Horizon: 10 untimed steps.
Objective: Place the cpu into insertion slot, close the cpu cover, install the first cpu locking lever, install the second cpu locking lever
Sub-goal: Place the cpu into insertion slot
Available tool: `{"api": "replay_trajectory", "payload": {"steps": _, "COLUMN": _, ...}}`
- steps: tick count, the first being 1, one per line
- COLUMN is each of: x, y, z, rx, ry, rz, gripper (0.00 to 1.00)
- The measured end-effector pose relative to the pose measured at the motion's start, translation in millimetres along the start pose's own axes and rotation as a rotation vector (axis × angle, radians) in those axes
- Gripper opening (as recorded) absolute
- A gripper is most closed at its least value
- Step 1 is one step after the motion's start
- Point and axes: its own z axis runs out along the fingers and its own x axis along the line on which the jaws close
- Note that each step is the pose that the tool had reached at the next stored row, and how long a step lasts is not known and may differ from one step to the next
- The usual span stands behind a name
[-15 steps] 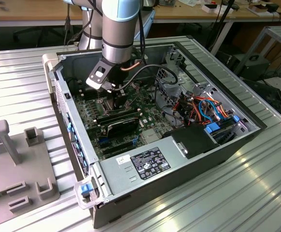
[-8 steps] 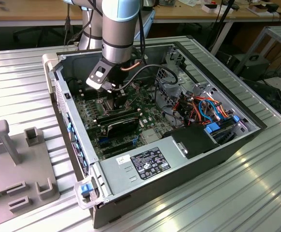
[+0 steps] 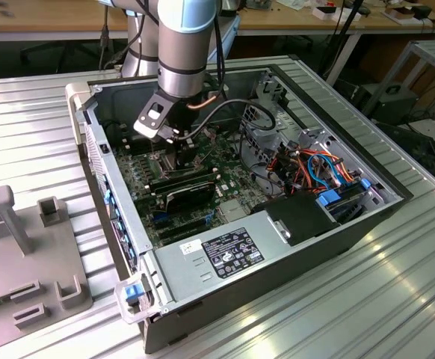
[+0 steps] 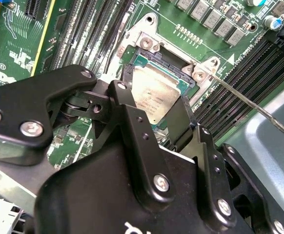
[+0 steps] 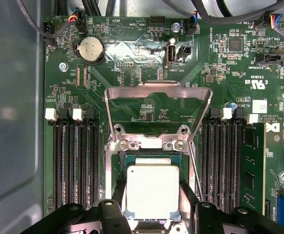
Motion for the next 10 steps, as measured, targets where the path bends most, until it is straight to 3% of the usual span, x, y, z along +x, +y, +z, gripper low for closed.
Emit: {"api": "replay_trajectory", "payload": {"steps": 10, "x": 0.1, "y": 0.2, "z": 2.9, "rx": 0.0001, "ry": 0.0002, "rz": -0.004, "gripper": 0.53}}
